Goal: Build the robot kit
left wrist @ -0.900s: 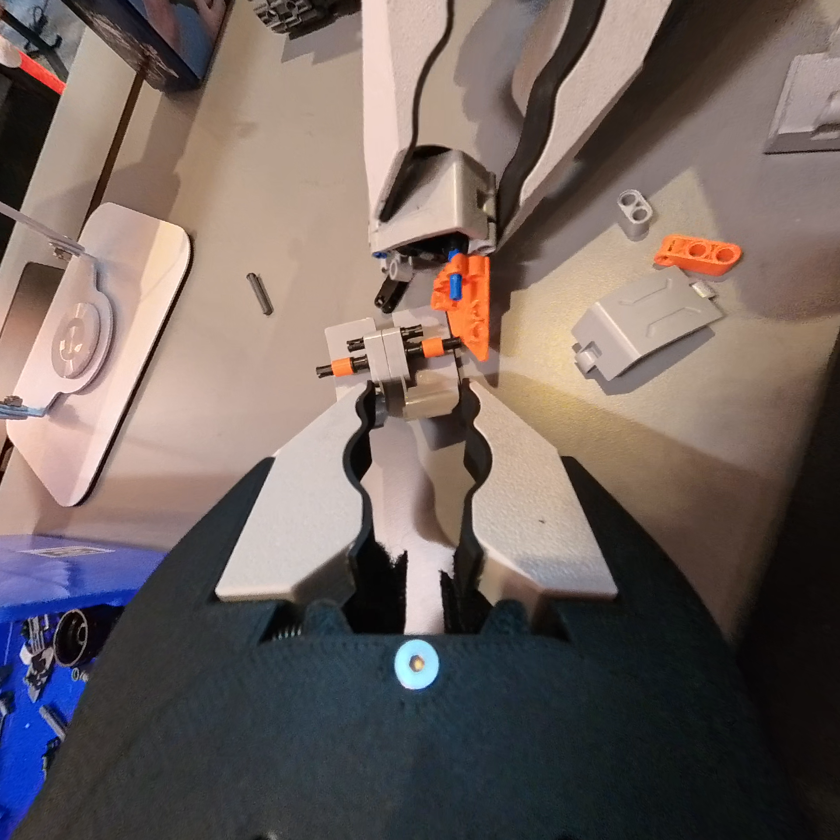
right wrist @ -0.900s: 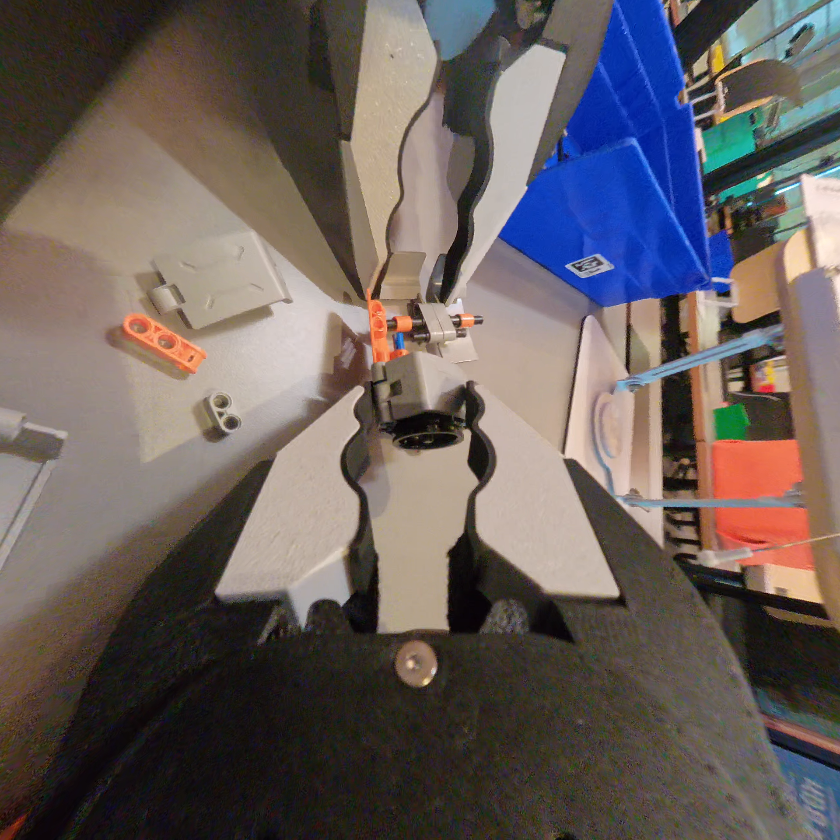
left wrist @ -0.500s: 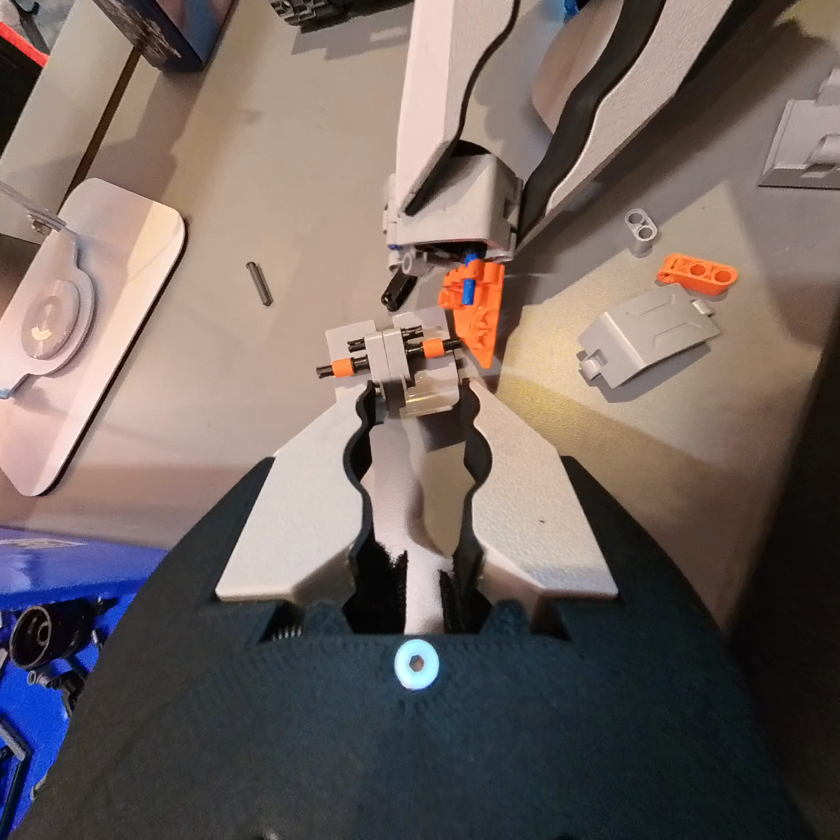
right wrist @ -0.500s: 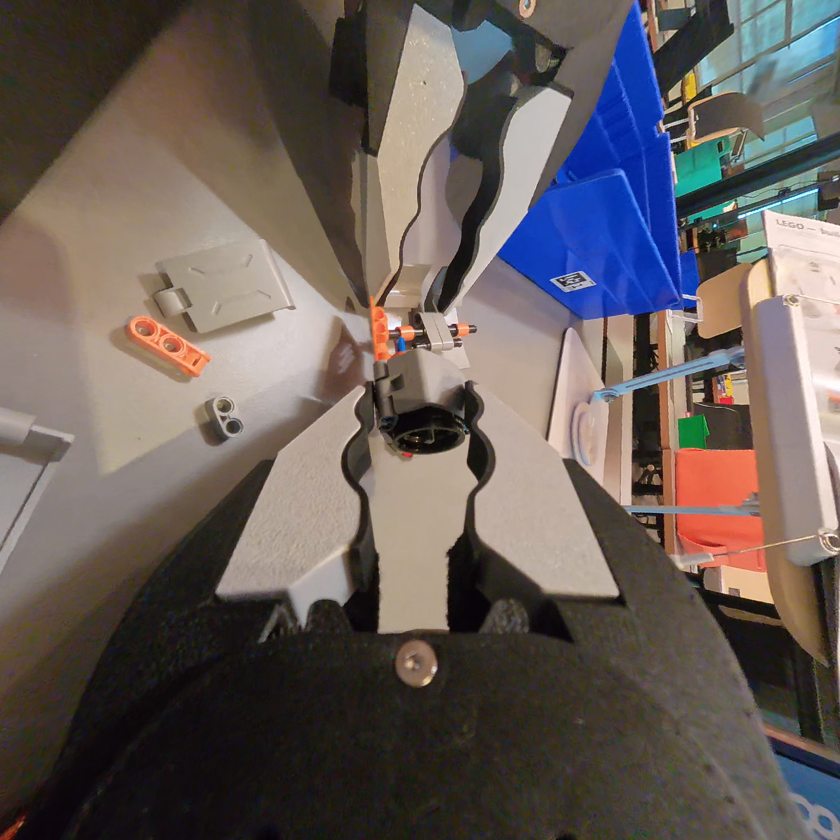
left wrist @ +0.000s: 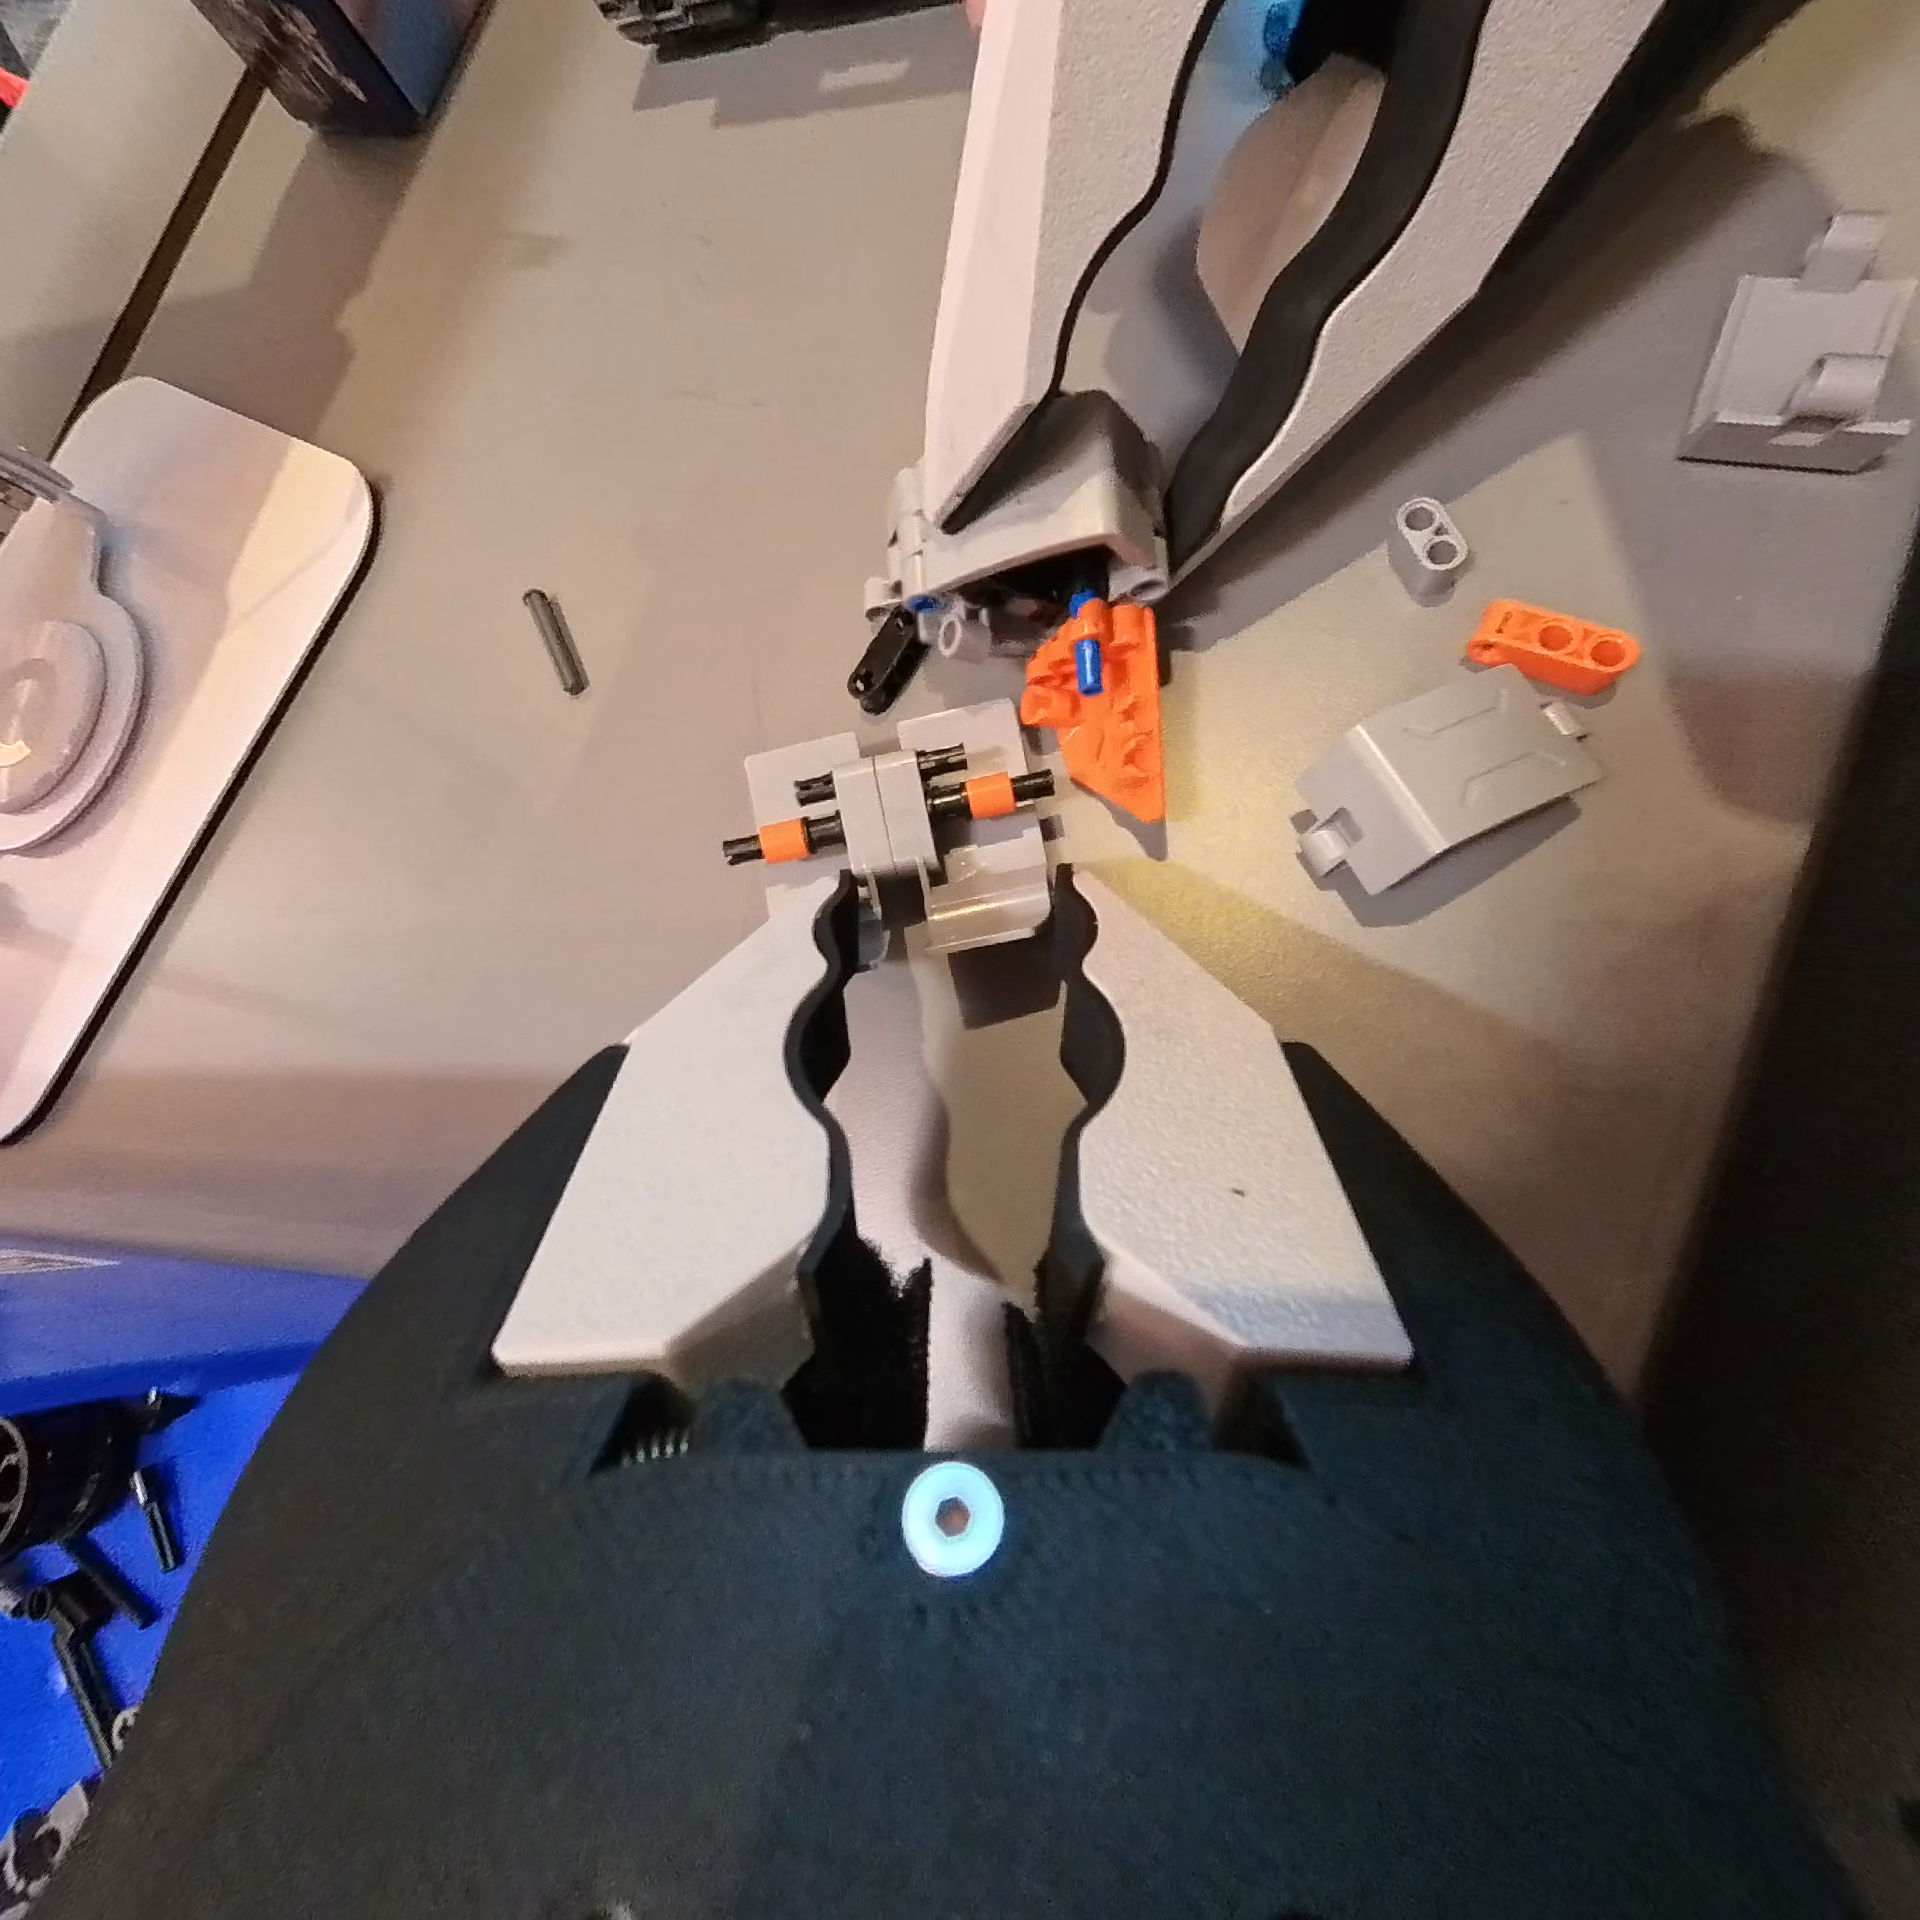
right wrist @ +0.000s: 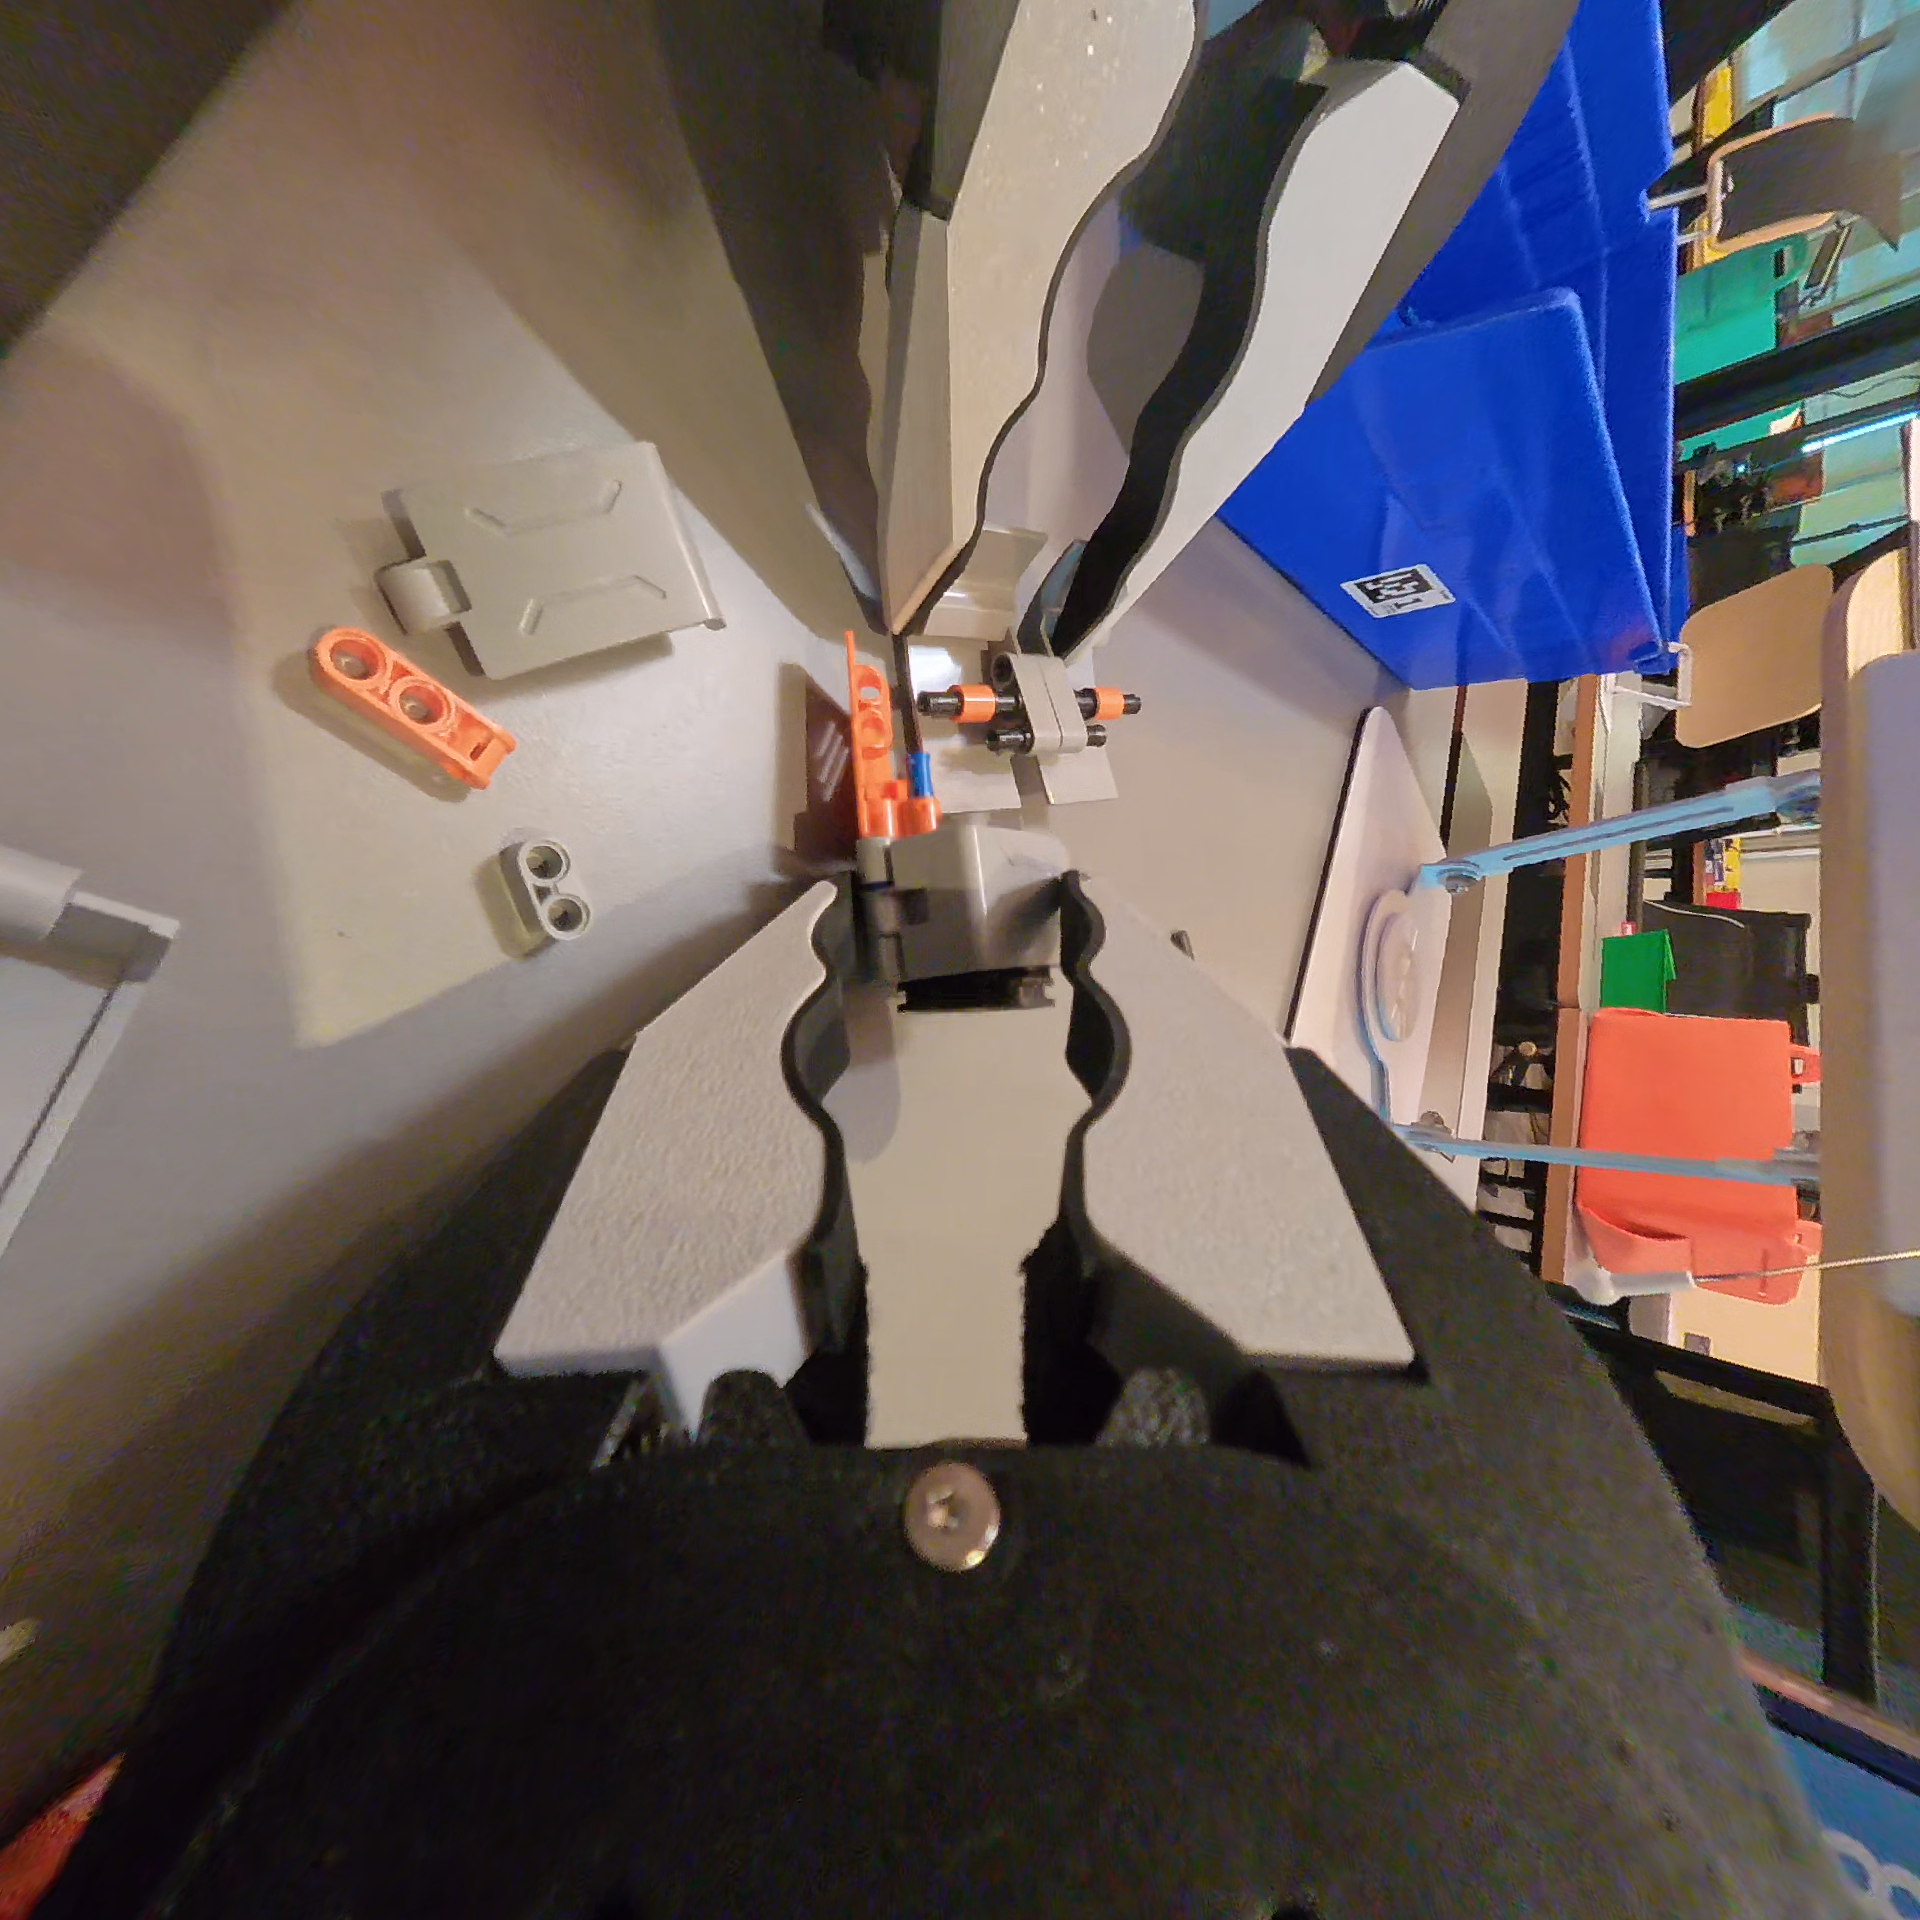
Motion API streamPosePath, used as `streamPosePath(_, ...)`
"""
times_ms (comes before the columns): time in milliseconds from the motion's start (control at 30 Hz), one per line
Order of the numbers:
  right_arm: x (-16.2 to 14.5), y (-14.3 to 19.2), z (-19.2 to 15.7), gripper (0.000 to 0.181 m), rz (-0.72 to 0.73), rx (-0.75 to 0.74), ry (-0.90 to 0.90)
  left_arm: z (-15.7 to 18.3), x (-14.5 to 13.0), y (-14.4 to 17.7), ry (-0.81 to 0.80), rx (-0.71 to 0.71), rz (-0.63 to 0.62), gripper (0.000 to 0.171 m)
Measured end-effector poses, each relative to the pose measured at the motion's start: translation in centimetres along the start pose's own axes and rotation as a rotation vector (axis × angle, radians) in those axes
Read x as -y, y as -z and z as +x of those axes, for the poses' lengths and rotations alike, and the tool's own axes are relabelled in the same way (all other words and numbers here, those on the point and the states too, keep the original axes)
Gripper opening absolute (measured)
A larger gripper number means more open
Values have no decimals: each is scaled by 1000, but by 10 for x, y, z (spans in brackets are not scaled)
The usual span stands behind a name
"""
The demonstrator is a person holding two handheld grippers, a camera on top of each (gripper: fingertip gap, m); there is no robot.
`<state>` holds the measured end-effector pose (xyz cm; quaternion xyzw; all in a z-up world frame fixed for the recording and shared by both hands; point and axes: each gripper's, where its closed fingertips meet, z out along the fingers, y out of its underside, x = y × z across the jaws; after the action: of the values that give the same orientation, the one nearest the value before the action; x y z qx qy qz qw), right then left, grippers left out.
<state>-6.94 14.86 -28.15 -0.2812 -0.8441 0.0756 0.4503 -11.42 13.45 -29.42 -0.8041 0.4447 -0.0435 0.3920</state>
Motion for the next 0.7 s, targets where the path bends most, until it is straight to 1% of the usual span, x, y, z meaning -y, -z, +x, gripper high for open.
streamPosePath(233,-3,-1,1,37,1,13,-47,3,-1,-1,-6,-19,-8,35)
streamPosePath(467,-2,1,1,36,10,13,-51,5,-3,-1,26,-49,-13,35)
streamPosePath(700,-2,4,6,36,17,-1,-60,8,-2,-1,23,-70,-5,35)
